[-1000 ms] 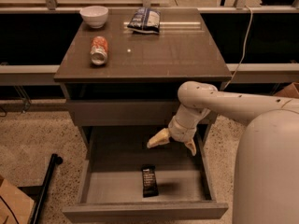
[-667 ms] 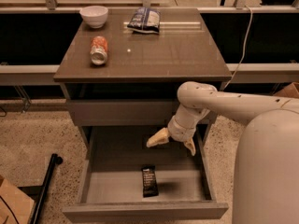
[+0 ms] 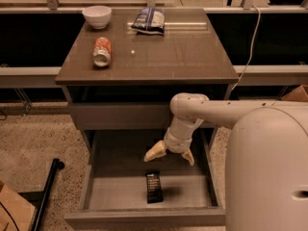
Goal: Pick rxbar chocolate from middle drawer and place on counter
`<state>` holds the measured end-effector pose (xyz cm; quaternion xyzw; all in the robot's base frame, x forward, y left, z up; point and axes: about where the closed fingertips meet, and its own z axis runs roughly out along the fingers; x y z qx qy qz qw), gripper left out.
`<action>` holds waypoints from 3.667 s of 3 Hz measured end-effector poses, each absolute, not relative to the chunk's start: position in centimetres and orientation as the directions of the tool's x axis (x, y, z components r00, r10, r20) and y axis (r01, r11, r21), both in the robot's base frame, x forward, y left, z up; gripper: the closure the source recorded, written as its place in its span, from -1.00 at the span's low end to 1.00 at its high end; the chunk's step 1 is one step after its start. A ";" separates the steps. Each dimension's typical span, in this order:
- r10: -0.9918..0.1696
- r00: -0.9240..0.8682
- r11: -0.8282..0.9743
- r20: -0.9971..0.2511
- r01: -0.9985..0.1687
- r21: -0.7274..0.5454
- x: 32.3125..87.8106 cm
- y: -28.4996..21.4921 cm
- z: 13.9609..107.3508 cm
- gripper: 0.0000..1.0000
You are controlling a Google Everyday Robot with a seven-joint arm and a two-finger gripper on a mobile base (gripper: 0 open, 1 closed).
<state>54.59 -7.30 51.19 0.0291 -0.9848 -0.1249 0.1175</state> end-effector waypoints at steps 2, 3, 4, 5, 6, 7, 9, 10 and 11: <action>-0.008 -0.973 0.961 0.232 0.057 0.271 53.2 -5.9 45.9 -1.00; 0.050 -0.971 0.958 0.232 0.113 0.265 53.3 -5.5 43.5 -1.00; 0.057 -0.972 0.957 0.229 0.119 0.266 53.4 -5.5 43.4 -1.00; 0.078 -0.967 0.962 0.244 0.137 0.235 53.4 -5.6 42.9 -1.00; 0.147 -0.959 0.952 0.244 0.204 0.228 53.8 -4.6 41.7 -1.00; 0.207 -0.944 0.932 0.257 0.271 0.241 54.2 -2.6 40.0 -1.00; 0.227 -0.923 0.924 0.312 0.305 0.230 53.3 -0.2 37.7 -1.00; 0.250 -0.902 0.921 0.351 0.334 0.203 52.8 0.0 35.7 -1.00; 0.290 -0.870 0.905 0.398 0.384 0.181 52.6 -0.4 33.5 -0.74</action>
Offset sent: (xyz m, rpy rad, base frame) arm -0.0155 0.0185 -0.0839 0.0442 0.0014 -0.1627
